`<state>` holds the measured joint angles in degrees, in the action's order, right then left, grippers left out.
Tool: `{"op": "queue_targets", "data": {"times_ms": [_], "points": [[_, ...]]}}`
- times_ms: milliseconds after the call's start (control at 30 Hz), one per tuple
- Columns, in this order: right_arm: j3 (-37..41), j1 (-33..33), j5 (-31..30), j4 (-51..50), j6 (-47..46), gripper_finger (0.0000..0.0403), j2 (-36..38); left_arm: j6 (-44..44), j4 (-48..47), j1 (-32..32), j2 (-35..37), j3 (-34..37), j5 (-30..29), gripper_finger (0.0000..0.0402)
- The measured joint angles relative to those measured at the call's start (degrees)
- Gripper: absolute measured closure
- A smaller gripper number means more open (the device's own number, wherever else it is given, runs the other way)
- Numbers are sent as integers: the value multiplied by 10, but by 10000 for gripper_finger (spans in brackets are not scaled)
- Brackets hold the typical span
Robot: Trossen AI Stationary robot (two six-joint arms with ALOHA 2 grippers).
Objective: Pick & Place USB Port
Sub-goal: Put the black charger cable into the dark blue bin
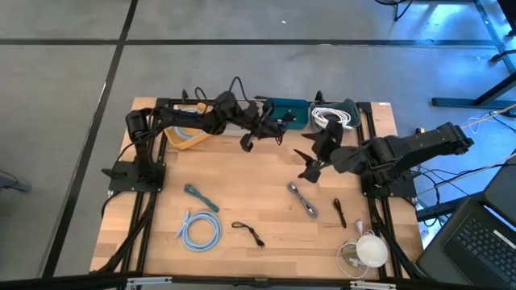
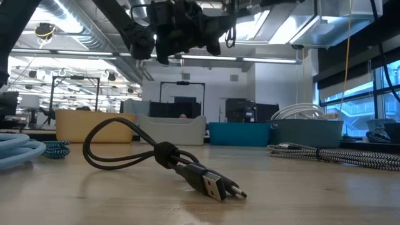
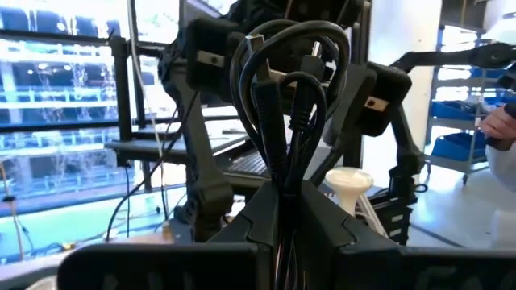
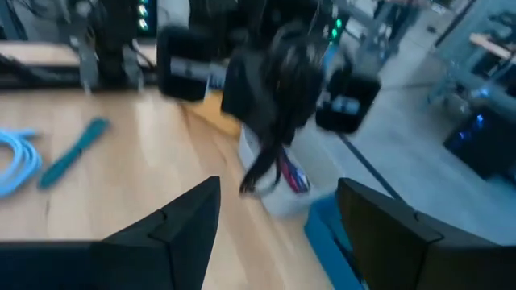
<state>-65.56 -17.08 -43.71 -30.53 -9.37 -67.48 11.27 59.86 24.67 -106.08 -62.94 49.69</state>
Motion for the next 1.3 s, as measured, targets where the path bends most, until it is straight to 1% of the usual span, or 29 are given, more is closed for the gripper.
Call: {"op": "queue_targets", "data": {"times_ms": [167,300,467,633,700,867,933,1000,1033,1067,1167,1200,1300], "points": [[0,23,52,77,51,168,-2,0,0,-3,0,0,0,381],[0,45,96,101,65,191,-13,0,2,-4,0,0,0,381],[0,65,103,106,71,206,-29,2,4,-6,0,0,5,381],[0,85,104,117,81,208,-41,2,16,-15,0,0,13,381],[0,91,113,131,86,207,-46,2,21,-18,0,0,14,381],[0,111,168,168,97,208,-63,3,22,-18,0,0,15,381],[0,117,173,172,98,216,-68,5,21,-18,0,0,17,381],[0,120,175,175,97,236,-71,8,21,-18,0,0,23,381],[0,122,175,175,97,253,-71,9,21,-18,0,0,24,381],[0,122,176,175,96,275,-71,10,21,-18,0,0,24,381],[0,122,177,174,100,358,-71,10,21,-17,0,0,24,384],[0,121,177,174,105,367,-71,10,22,-17,0,0,24,385],[0,121,177,173,109,367,-70,13,21,-16,0,-1,23,381]]}}
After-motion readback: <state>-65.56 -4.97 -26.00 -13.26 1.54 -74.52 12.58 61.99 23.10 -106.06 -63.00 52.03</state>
